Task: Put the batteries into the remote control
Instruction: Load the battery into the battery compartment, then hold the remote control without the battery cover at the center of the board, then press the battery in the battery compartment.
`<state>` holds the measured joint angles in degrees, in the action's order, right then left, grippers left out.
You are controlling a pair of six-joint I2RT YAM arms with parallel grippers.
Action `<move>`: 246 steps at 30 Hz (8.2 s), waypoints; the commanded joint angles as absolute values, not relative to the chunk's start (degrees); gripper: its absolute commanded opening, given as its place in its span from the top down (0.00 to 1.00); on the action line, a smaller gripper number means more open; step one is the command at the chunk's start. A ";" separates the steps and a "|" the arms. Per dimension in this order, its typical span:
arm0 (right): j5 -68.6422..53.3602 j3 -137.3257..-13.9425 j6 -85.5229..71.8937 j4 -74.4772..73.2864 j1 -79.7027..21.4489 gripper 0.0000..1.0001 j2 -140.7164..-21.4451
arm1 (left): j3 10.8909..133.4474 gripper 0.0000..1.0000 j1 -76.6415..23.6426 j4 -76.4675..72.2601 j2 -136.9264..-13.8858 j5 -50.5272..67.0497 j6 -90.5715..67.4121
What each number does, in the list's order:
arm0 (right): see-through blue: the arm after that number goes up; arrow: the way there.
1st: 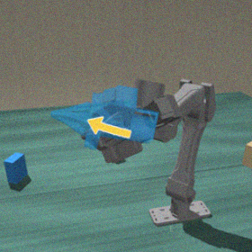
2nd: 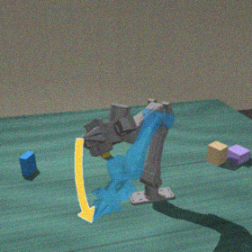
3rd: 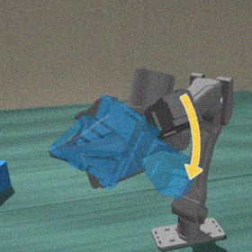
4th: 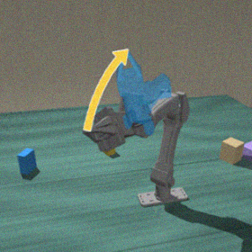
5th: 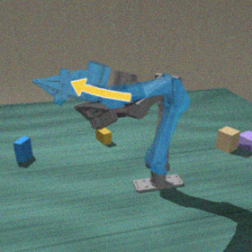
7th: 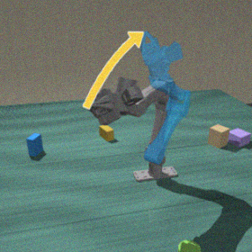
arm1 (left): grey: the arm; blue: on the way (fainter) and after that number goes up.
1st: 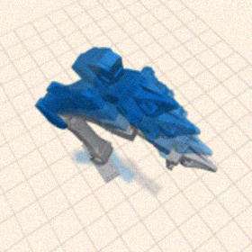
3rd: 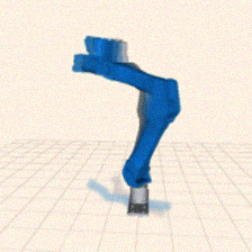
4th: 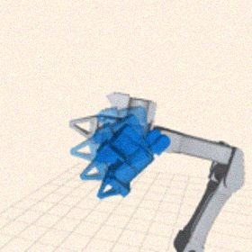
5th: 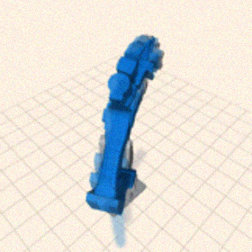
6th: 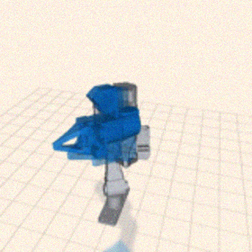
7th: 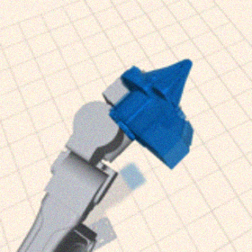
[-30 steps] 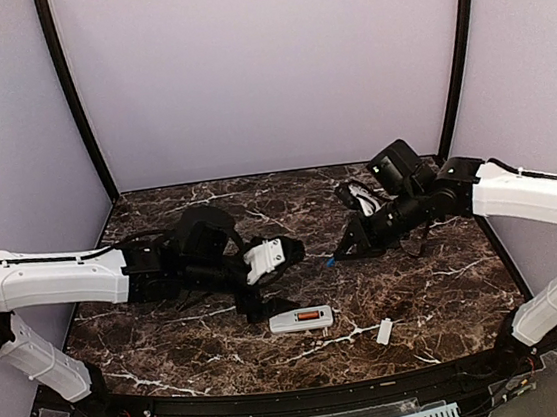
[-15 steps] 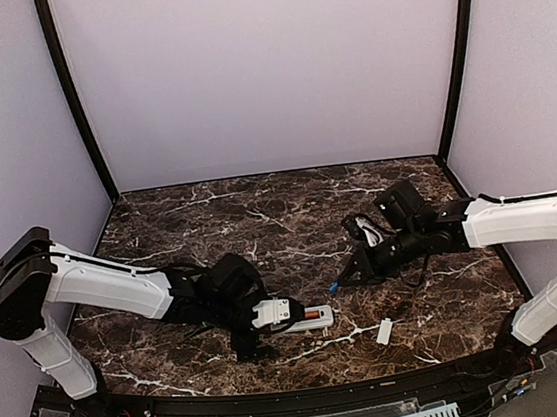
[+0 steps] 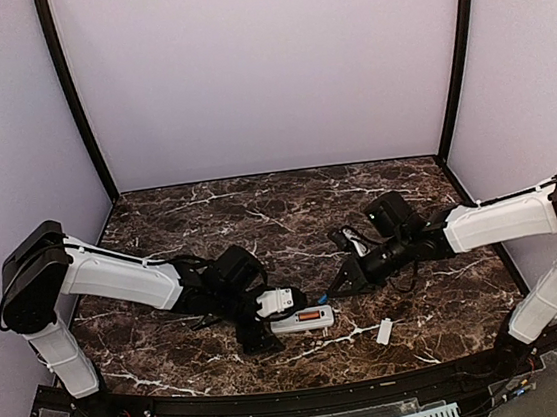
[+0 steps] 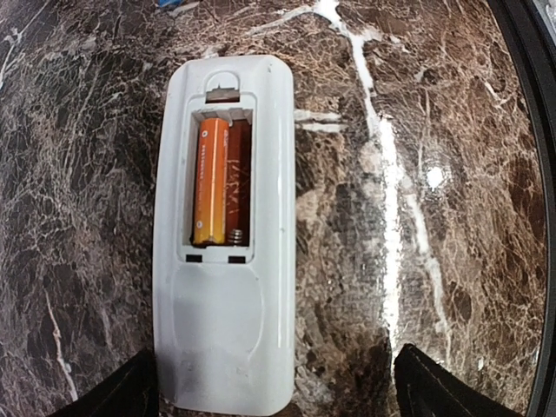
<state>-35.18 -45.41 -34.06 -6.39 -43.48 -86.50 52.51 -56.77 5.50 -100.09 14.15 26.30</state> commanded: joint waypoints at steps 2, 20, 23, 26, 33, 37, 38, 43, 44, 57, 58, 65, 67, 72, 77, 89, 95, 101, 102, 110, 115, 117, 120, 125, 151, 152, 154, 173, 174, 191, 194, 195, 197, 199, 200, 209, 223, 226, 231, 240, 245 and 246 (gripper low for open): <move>-38.15 -42.80 -37.91 -0.26 -43.50 1.00 -88.04 | 54.01 0.07 -56.27 7.46 -99.41 16.56 25.12; -35.00 -47.70 -39.26 2.20 -48.70 1.00 -96.98 | 54.01 0.11 -55.08 4.83 -101.68 14.31 24.90; -35.18 -48.28 -39.27 2.11 -48.77 1.00 -97.20 | 53.78 0.12 -55.04 4.41 -101.69 14.47 24.80; -34.71 -48.71 -39.12 1.84 -48.71 1.00 -97.52 | 53.46 0.12 -55.02 4.09 -101.84 14.63 24.66; -32.86 -48.48 -38.14 0.26 -48.77 1.00 -98.25 | 53.78 0.12 -55.04 4.10 -102.31 14.82 24.35; -32.40 -48.79 -37.58 -1.83 -48.77 1.00 -99.18 | 53.97 0.13 -55.02 4.17 -102.56 15.08 23.97; -32.43 -48.74 -37.58 -1.72 -48.73 1.00 -99.30 | 54.01 0.13 -55.02 4.19 -102.56 15.20 23.81; -32.07 -49.01 -37.58 -1.99 -48.73 1.00 -99.83 | 54.14 0.13 -55.02 4.30 -102.65 15.35 23.44; -31.96 -49.04 -37.54 -2.02 -48.73 1.00 -99.87 | 54.10 0.13 -55.06 4.31 -102.65 15.44 23.28; -30.76 -50.41 -38.30 -2.27 -49.11 1.00 -102.45 | 54.43 0.16 -55.02 2.97 -102.59 19.84 19.54; -30.88 -50.40 -38.46 -1.93 -49.19 1.00 -102.61 | 54.48 0.16 -55.02 2.17 -102.57 20.07 19.09; -31.38 -50.19 -39.93 -0.22 -50.09 1.00 -102.89 | 55.36 0.22 -55.13 -5.06 -103.37 20.93 13.61; -31.21 -49.97 -40.29 -0.26 -50.24 1.00 -102.86 | 55.62 0.25 -55.13 -6.65 -103.74 20.59 12.05; -31.44 -49.92 -41.18 2.38 -50.81 1.00 -103.40 | 55.55 0.47 -55.51 -9.88 -104.69 19.55 10.52; -30.88 -49.72 -41.61 2.68 -51.49 1.00 -103.31 | 55.50 0.57 -56.70 -10.36 -105.20 19.23 10.41; -28.95 -49.94 -40.34 -0.41 -51.77 0.86 -100.51 | 55.31 0.69 -57.32 -7.33 -104.61 18.22 12.32; -28.50 -50.32 -39.89 -2.93 -51.77 0.80 -99.28 | 55.03 0.70 -57.36 -5.76 -103.86 17.53 13.69; -28.17 -52.01 -38.65 -5.67 -51.77 0.76 -98.34 | 55.05 0.71 -57.32 -5.22 -103.55 17.27 14.28; -27.90 -52.36 -38.39 -6.19 -51.77 0.76 -98.16 | 55.03 0.71 -57.35 -5.08 -103.54 17.21 14.35; -26.96 -52.98 -37.72 -8.70 -51.83 0.69 -97.05 | 55.19 0.71 -57.38 -4.09 -103.23 16.28 15.21; -26.21 -53.20 -37.75 -9.70 -52.12 0.69 -96.90 | 55.30 0.71 -57.31 -3.61 -103.06 16.18 15.54; -25.73 -53.55 -37.50 -10.31 -52.16 0.69 -96.70 | 55.66 0.71 -57.35 -3.07 -102.95 16.17 15.55; -24.81 -54.14 -37.01 -12.07 -52.18 0.69 -96.67 | 57.37 0.70 -57.26 -1.10 -102.75 16.23 15.60; -24.04 -54.93 -36.40 -13.71 -52.14 0.70 -96.74 | 58.83 0.68 -57.30 1.80 -102.66 17.12 15.54; -21.22 -60.71 -38.77 -23.80 -52.11 0.82 -97.38 | 56.18 0.13 -50.82 11.82 -99.11 20.04 29.57; -21.12 -60.77 -38.77 -24.01 -52.05 0.82 -97.20 | 55.95 0.13 -50.81 11.45 -99.21 20.52 29.73; -20.80 -60.68 -38.83 -23.95 -51.95 0.82 -96.68 | 56.08 0.13 -50.80 11.53 -99.48 21.32 29.67; -19.80 -57.94 -42.16 -21.98 -51.59 0.87 -95.60 | 57.26 0.17 -50.76 11.82 -101.31 19.62 29.26; -20.04 -57.39 -42.69 -21.49 -51.67 0.88 -95.34 | 57.27 0.17 -50.78 11.74 -101.33 19.54 29.33; -21.79 -55.20 -42.86 -17.61 -52.11 0.85 -96.65 | 55.97 0.23 -53.10 8.09 -103.09 17.85 26.33; -21.71 -56.10 -42.74 -17.47 -52.12 0.88 -97.34 | 56.07 0.24 -53.38 7.83 -103.10 18.42 25.80; -21.71 -56.31 -42.74 -17.41 -52.13 0.88 -97.49 | 56.03 0.25 -53.50 7.67 -103.10 18.54 25.81; -21.79 -56.51 -42.72 -17.46 -52.12 0.89 -97.63 | 55.85 0.26 -53.59 7.43 -103.10 17.99 25.88; -21.88 -56.46 -42.87 -17.97 -52.12 0.89 -97.76 | 55.63 0.28 -53.58 7.34 -103.10 17.62 26.11; -21.96 -56.36 -42.88 -18.20 -52.12 0.89 -97.82 | 55.52 0.29 -53.56 7.32 -103.16 17.54 26.15; -22.73 -56.86 -41.67 -18.64 -52.13 0.86 -97.82 | 55.52 0.37 -53.85 6.72 -104.38 17.11 25.07; -22.36 -57.13 -42.56 -18.16 -52.21 0.87 -98.92 | 55.47 0.53 -55.09 7.67 -105.12 17.19 24.46; -22.00 -57.56 -42.49 -18.88 -52.21 0.88 -99.46 | 55.35 0.55 -55.15 7.87 -105.12 17.06 24.12; -22.21 -57.83 -42.61 -18.54 -52.21 0.91 -99.90 | 54.99 0.56 -55.43 7.93 -105.15 16.96 23.88; -23.10 -58.10 -43.03 -18.28 -52.73 0.98 -100.87 | 55.18 0.57 -55.63 7.56 -105.28 16.32 23.82; -23.38 -58.30 -43.18 -18.35 -53.26 1.00 -101.59 | 55.33 0.57 -55.63 7.63 -105.51 16.06 23.66; -23.44 -58.44 -43.23 -18.37 -53.38 1.00 -101.82 | 55.36 0.58 -55.63 7.64 -105.55 16.01 23.61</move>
<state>-22.74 -57.43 -42.61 -18.90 -51.99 -100.12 56.18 -55.02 6.02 -104.27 15.81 24.60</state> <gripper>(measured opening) 0.005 0.516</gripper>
